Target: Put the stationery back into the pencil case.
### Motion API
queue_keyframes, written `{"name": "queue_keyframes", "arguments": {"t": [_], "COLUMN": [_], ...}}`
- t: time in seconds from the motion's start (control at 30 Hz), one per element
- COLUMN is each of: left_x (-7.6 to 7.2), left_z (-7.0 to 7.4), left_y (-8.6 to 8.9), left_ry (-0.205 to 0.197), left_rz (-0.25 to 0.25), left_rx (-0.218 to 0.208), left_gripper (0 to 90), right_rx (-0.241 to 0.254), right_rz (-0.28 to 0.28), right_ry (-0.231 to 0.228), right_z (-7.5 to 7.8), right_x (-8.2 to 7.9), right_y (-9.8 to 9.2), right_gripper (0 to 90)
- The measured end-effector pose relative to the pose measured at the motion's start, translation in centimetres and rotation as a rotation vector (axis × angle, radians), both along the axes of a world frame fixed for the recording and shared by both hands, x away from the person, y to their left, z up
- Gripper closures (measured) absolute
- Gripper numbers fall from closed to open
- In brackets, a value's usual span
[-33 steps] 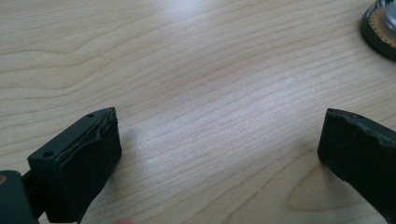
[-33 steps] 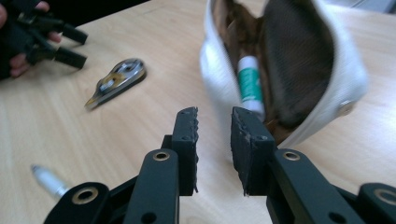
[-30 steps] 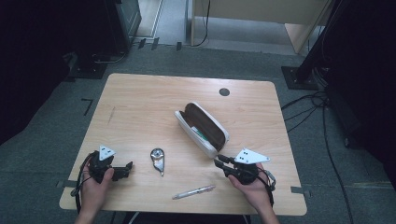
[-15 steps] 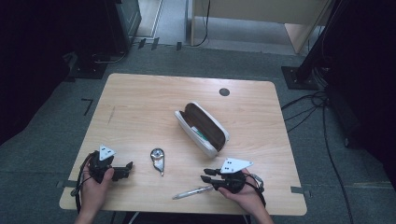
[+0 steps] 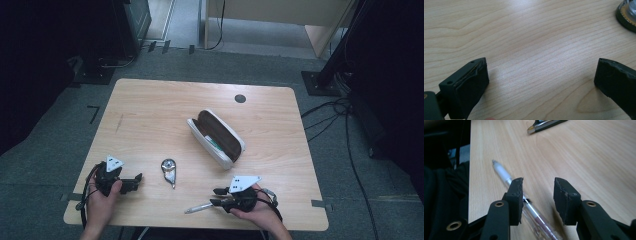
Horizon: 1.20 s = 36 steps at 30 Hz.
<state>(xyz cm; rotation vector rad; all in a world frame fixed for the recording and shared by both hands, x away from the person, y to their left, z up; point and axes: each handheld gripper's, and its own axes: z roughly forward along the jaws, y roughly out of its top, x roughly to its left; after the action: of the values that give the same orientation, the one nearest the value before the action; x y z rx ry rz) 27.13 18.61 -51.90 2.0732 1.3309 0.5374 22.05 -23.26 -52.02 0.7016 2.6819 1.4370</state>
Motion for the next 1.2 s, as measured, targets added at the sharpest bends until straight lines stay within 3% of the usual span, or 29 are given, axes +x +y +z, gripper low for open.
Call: {"name": "queue_keyframes", "arguments": {"t": [0.23, 0.6, 0.87, 1.2], "left_x": [0.0, 0.0, 0.0, 0.0], "left_z": [0.0, 0.0, 0.0, 0.0], "left_y": [0.0, 0.0, 0.0, 0.0], "left_ry": [0.0, 0.0, 0.0, 0.0], "left_rz": [0.0, 0.0, 0.0, 0.0], "left_rx": [0.0, 0.0, 0.0, 0.0], "left_gripper": [0.0, 0.0, 0.0, 0.0], "right_rx": [-0.013, -0.07, -0.096, -0.1], "right_rz": [0.017, 0.049, 0.014, -0.055], "right_ry": [0.007, -0.029, -0.078, -0.085], "right_z": [-0.14, -0.21, -0.19, -0.21], "right_x": [-0.04, -0.4, -0.54, -0.15], "right_y": [0.18, 0.73, 0.82, 0.62], "right_gripper": [58.7, 63.9, 74.5, 79.9]}}
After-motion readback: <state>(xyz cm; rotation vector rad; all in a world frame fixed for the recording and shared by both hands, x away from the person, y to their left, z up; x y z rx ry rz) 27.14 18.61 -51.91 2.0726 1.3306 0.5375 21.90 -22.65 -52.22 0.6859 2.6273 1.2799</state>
